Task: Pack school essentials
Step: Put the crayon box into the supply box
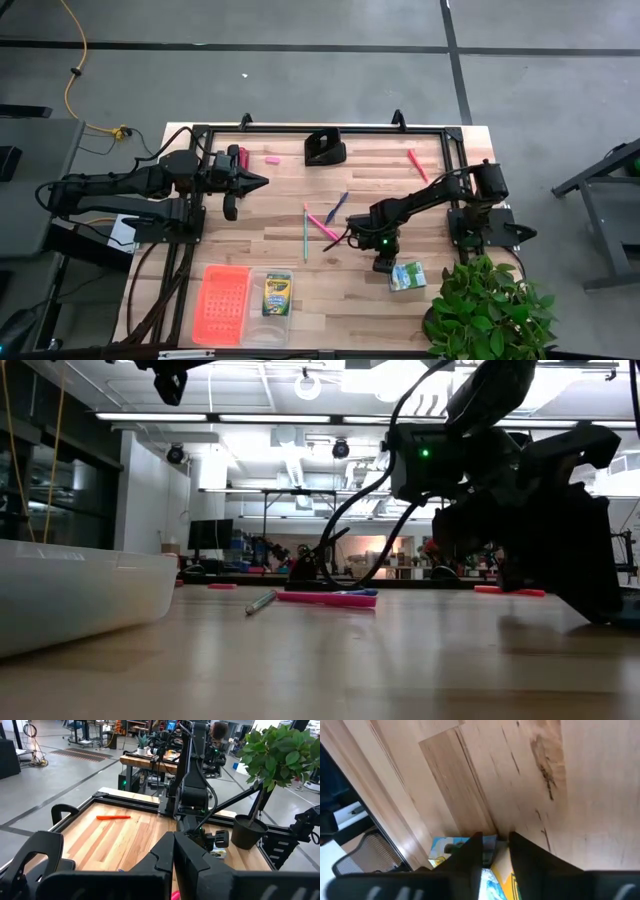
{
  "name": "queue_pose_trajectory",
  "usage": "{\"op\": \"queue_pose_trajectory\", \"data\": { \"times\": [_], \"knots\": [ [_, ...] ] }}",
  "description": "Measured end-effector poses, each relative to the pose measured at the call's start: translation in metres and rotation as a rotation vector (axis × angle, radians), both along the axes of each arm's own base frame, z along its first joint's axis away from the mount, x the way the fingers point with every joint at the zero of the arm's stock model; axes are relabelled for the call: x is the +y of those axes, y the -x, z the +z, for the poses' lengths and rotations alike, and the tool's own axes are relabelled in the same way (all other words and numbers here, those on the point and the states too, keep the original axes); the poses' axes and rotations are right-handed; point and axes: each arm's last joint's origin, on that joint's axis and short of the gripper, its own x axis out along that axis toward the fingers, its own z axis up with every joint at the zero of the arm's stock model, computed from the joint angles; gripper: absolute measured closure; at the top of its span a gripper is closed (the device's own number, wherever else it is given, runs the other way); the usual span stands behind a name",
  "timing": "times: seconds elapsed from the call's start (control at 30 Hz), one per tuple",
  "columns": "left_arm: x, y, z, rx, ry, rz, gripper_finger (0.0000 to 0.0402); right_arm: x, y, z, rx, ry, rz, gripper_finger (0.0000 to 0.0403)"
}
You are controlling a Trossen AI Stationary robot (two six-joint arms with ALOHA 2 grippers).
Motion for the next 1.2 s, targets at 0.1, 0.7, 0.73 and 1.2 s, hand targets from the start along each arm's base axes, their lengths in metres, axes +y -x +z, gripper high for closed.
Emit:
{"op": "queue_pose_trajectory", "data": {
  "times": [0.1,0.7,0.73,1.2],
  "knots": [
    [0.0,0.0,0.0,0.0,0.0,0.0,0.0401,0.0,0.0,0.0,-0.005,-0.001,0.005,0.0354],
    [0.0,0.0,0.0,0.002,-0.007,-0.001,0.0401,-0.009,-0.001,0.003,-0.025,-0.12,-0.004,0.0402],
    [0.0,0.0,0.0,0.004,-0.014,-0.001,0.0401,-0.009,-0.001,0.004,-0.03,-0.12,-0.003,0.0402],
    [0.0,0.0,0.0,0.005,-0.018,-0.002,0.0401,-0.014,-0.01,0.034,-0.223,-0.134,-0.055,0.0403]
  ]
}}
